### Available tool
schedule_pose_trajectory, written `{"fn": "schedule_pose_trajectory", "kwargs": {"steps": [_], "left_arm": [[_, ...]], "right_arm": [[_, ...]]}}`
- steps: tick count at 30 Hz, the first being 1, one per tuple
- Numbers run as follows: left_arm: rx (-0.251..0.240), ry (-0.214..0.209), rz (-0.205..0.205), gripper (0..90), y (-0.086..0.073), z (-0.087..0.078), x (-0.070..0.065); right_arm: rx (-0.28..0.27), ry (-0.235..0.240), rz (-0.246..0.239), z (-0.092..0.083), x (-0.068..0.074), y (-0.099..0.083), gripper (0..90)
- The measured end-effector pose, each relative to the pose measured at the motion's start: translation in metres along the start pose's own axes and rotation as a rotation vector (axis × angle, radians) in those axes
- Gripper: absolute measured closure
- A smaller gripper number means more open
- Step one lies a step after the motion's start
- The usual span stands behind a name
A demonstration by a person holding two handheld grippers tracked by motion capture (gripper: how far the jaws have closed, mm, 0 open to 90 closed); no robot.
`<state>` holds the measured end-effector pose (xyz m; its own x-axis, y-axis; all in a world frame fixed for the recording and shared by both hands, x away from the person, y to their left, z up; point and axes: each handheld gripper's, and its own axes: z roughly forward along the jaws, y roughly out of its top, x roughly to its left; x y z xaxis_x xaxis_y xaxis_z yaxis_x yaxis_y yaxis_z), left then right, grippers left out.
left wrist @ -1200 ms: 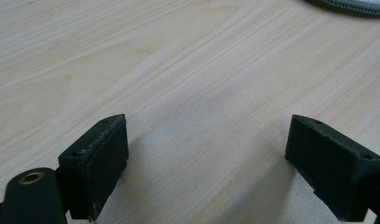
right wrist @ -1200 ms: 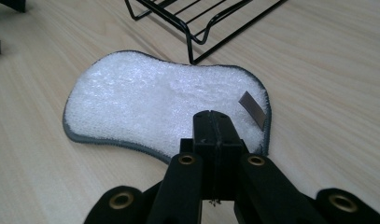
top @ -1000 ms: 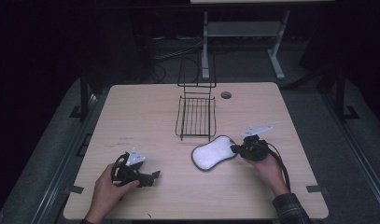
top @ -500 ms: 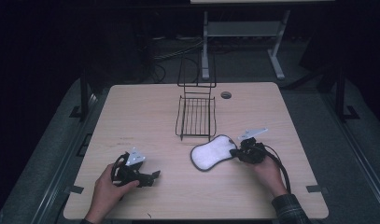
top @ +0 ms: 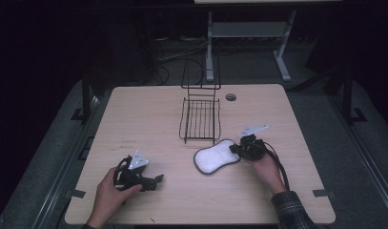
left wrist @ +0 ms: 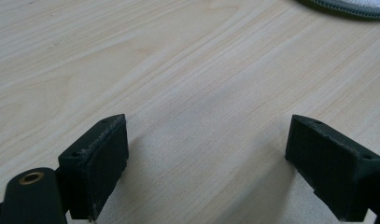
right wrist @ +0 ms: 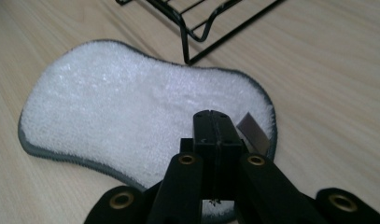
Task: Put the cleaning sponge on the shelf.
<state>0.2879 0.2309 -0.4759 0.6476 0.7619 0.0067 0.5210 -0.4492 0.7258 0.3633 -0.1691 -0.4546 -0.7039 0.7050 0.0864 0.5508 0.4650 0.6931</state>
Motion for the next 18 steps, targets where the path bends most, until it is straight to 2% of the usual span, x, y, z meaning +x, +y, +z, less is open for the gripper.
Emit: {"fn": "schedule_pose_trajectory", "kwargs": {"steps": [18], "left_arm": [[-0.001, 0.001, 0.0, 12.4, 0.0, 0.0, 0.0]], "right_arm": [[0.043, 0.005, -0.016, -0.023, 0.02, -0.02, 89.8]]}}
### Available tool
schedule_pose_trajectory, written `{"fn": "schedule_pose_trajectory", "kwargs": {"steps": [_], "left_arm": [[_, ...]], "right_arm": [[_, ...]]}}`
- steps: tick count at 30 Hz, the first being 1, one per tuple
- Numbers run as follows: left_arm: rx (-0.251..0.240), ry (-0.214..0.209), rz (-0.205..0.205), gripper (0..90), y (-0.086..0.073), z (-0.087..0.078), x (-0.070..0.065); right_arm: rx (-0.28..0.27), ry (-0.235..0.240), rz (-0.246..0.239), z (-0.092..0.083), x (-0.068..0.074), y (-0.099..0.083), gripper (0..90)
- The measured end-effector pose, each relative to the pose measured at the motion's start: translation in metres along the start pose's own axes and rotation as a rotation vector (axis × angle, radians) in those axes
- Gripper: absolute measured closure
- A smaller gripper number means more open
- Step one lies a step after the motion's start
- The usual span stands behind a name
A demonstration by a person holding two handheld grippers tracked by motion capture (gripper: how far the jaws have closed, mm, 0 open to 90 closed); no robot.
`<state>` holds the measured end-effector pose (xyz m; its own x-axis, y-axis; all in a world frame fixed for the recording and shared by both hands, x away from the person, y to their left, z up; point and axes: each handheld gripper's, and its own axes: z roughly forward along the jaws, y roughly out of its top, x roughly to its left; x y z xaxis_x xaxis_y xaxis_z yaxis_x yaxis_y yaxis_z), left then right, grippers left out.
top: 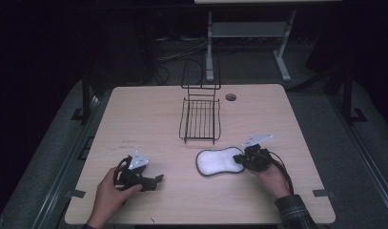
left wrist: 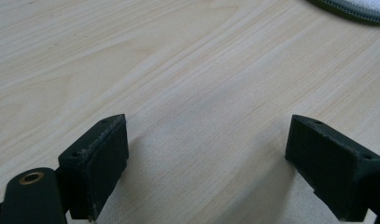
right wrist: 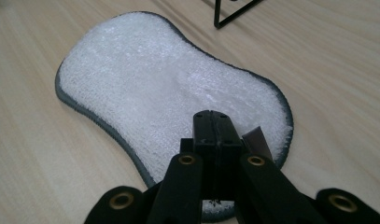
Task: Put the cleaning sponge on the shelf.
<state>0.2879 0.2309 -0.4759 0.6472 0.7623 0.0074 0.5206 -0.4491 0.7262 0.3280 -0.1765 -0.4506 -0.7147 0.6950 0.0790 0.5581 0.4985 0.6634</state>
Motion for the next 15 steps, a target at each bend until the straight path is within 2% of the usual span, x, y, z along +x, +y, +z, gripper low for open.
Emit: {"fn": "schedule_pose_trajectory", "kwargs": {"steps": [6, 11, 15], "left_arm": [[0.0, 0.0, 0.0, 12.5, 0.0, 0.0, 0.0], [0.0, 0.0, 0.0, 12.5, 0.0, 0.0, 0.0], [0.001, -0.001, 0.002, 12.4, 0.0, 0.0, 0.0]], "right_arm": [[0.005, 0.02, -0.007, -0.009, 0.013, -0.011, 89.8], [0.007, 0.028, -0.008, -0.014, 0.018, -0.015, 89.8], [-0.046, 0.03, 0.001, -0.026, 0.015, -0.004, 89.8]]}}
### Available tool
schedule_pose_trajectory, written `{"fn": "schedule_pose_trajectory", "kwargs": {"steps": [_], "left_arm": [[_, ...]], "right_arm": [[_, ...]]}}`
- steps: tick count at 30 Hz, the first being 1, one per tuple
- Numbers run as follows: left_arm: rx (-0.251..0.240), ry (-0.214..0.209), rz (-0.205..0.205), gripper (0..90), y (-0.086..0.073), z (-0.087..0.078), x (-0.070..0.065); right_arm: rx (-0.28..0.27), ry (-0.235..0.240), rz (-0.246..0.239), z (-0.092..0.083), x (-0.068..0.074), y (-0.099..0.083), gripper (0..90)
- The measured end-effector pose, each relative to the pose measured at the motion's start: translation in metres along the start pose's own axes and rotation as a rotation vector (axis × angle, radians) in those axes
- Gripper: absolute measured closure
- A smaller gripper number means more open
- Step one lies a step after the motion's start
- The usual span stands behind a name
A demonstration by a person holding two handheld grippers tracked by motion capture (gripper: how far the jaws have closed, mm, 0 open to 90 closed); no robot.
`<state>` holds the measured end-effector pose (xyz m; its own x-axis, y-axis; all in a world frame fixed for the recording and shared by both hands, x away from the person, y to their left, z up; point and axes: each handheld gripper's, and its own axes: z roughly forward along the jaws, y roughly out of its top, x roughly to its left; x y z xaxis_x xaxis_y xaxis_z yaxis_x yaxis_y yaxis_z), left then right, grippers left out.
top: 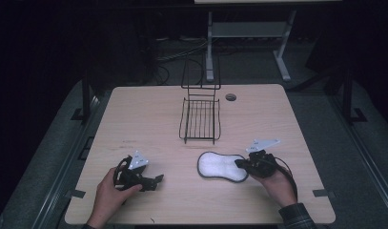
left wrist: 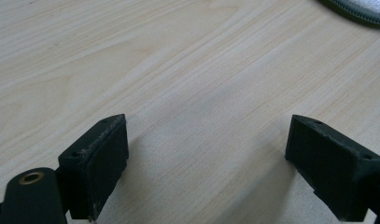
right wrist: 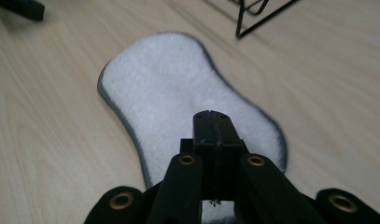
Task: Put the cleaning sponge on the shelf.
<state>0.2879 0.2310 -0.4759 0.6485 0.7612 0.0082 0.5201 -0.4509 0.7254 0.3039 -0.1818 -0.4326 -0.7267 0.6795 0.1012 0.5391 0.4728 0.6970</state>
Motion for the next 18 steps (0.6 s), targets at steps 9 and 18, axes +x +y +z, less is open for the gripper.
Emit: {"fn": "schedule_pose_trajectory", "kwargs": {"steps": [9, 18], "left_arm": [[-0.001, 0.0, -0.002, 12.4, 0.0, 0.0, 0.0], [0.001, 0.0, 0.001, 12.4, 0.0, 0.0, 0.0]], "right_arm": [[-0.022, -0.051, 0.042, 0.016, -0.044, 0.016, 89.8], [0.011, -0.035, 0.067, 0.029, -0.065, 0.005, 89.8]]}}
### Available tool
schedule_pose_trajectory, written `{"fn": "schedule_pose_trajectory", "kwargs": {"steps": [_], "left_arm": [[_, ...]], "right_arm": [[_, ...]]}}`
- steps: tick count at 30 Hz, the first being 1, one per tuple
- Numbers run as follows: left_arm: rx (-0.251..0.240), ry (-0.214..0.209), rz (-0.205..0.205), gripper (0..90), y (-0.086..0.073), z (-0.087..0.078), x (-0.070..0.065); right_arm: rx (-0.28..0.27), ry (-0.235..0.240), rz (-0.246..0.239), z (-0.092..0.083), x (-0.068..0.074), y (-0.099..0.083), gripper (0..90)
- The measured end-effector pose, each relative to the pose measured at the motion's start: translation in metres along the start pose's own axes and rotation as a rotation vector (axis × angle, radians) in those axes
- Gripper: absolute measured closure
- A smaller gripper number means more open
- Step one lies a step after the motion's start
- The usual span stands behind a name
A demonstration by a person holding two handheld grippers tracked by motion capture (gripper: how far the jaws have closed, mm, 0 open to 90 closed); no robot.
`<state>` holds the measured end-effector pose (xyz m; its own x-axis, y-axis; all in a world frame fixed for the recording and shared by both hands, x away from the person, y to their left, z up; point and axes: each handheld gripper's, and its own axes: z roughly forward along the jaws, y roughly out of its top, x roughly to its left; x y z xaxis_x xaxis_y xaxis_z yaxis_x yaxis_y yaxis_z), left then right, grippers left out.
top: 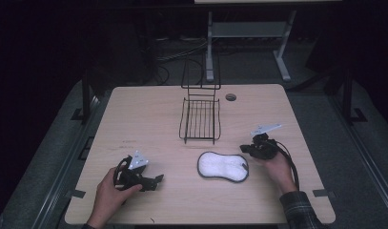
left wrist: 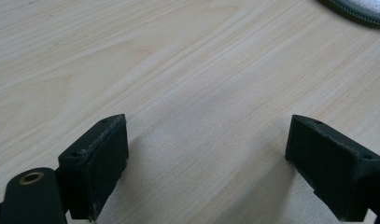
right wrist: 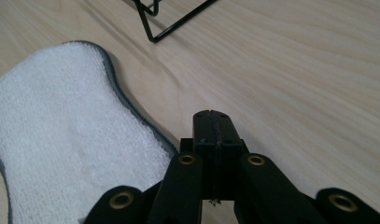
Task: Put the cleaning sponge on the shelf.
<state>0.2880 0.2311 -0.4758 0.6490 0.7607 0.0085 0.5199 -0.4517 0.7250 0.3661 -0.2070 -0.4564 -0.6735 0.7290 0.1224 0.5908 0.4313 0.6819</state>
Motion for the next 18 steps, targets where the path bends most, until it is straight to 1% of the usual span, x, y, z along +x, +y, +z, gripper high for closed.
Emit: {"fn": "schedule_pose_trajectory", "kwargs": {"steps": [3, 10, 13, 16, 18], "left_arm": [[0.0, 0.0, 0.0, 12.4, 0.0, -0.0001, 0.0], [0.001, 0.0, 0.001, 12.4, 0.0, -0.0001, 0.0001], [0.001, 0.0, 0.001, 12.5, 0.0, -0.0001, 0.0001], [0.001, 0.0, 0.001, 12.4, 0.0, 0.0, 0.0], [0.0, 0.0, 0.001, 12.5, 0.0, 0.0, 0.0]], "right_arm": [[0.004, 0.002, -0.015, -0.0014, 0.0004, -0.0021, 89.8], [0.026, 0.014, -0.023, 0.003, -0.0011, -0.0067, 89.8], [0.031, 0.031, -0.036, 0.003, 0.001, -0.0082, 89.8], [0.031, 0.031, -0.044, 0.0024, 0.003, -0.0085, 89.8], [0.035, 0.038, -0.058, 0.0015, 0.0069, -0.0094, 89.8]]}}
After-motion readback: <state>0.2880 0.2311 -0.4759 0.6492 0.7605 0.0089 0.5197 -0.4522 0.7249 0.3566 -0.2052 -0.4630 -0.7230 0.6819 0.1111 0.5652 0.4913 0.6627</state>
